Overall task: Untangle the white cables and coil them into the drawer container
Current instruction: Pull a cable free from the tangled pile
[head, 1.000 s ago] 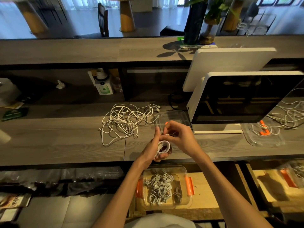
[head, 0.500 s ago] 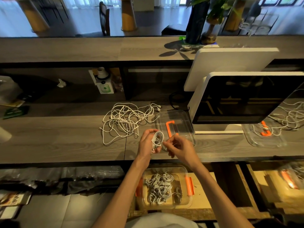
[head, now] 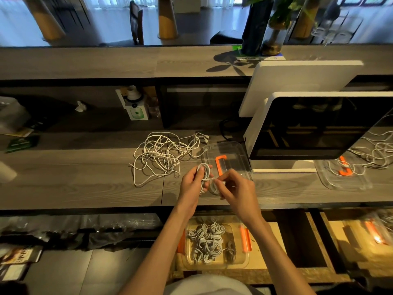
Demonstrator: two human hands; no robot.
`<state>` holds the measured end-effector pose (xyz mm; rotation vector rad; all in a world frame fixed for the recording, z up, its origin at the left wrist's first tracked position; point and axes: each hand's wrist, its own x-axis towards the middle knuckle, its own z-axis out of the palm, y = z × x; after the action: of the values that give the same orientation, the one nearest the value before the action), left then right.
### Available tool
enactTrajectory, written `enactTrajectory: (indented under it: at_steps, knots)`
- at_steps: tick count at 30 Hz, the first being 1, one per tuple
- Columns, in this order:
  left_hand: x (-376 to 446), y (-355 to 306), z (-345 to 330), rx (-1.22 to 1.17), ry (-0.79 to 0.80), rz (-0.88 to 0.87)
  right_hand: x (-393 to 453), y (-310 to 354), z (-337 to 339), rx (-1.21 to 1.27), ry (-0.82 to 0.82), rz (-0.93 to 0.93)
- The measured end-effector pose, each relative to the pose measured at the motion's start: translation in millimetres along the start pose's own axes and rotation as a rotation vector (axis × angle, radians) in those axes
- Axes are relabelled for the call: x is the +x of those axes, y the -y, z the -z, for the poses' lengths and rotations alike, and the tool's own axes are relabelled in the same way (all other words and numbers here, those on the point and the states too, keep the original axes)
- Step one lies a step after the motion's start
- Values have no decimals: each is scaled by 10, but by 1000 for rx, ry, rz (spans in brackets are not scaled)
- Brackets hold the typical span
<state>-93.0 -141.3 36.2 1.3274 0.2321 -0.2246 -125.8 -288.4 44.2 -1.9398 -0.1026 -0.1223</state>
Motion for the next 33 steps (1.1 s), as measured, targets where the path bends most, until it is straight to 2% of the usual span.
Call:
enactTrajectory:
  at_steps: [3,7,13,17,21,25,33]
  knots:
    - [14,12,-73,53,-39,-5,40,139,-32,-33,14,105]
    - [14,10,-84,-5,-52,96,99,81,-45,-89,40,186]
    - [-65,-83,-128,-60,38,131,66,65,-123,2,-86,126]
    - [-75,-87,-115,-19,47,136,59,1,-145,-119,-100,176]
    - [-92,-79,-154,29,48,149,35,-59,-171,-161,-82,201]
    - [-66,-77,-124,16,22,181,37,-67,-152,-247,25,219]
    - [-50,-47,-149,130,4,222,40,-145,-189,-309,22,254]
